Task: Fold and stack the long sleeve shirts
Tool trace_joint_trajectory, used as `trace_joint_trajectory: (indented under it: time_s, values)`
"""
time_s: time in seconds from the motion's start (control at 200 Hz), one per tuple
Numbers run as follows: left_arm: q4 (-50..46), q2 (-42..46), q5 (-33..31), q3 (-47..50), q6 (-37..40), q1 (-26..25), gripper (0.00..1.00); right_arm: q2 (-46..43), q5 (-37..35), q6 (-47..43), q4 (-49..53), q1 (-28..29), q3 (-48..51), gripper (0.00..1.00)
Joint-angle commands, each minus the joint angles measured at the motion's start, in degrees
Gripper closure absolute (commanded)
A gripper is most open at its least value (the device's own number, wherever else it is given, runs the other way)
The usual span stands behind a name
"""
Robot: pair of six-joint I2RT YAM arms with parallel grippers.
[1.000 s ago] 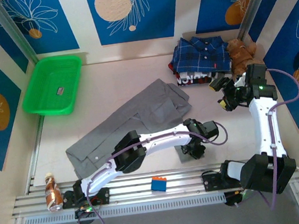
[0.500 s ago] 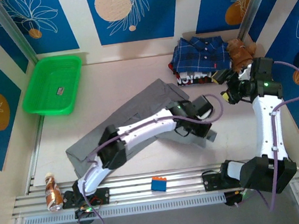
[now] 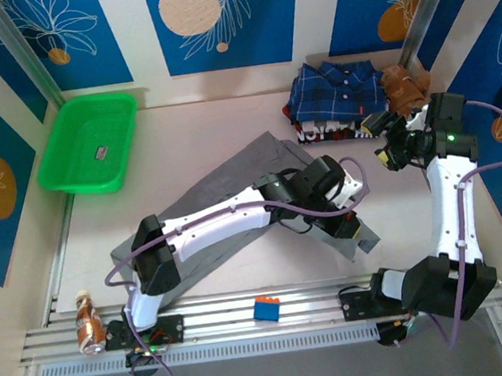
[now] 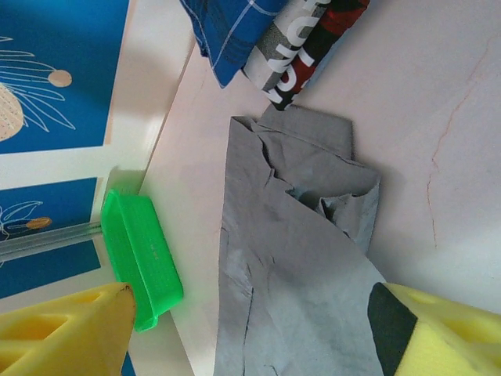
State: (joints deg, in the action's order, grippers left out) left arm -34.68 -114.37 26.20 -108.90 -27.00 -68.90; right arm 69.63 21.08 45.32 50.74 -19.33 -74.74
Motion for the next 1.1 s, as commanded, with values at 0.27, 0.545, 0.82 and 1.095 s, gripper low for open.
trace_joint_trajectory:
  time_s: [0.27,0.545,0.82,1.095]
  values:
    - [2.15,11.83,5.16,15.42,-0.04,0.47,0.96,-0.81,2.47,1.34,-0.90,-0.31,3.95,0.21]
    - [4.24,15.01,11.48,19.21,1.20,0.45,0.96,-1.20,2.38,1.69,-0.92,-0.32,4.31,0.21]
    - [1.97,17.09,9.74,21.16,2.91,1.25,0.97,-1.68,2.39,1.92,-1.47,-0.26,5.38,0.21]
    - [11.78,17.21,2.90,21.70,-4.35,9.31,0.97,-1.61,2.30,2.28,-2.64,1.51,6.52,0.21]
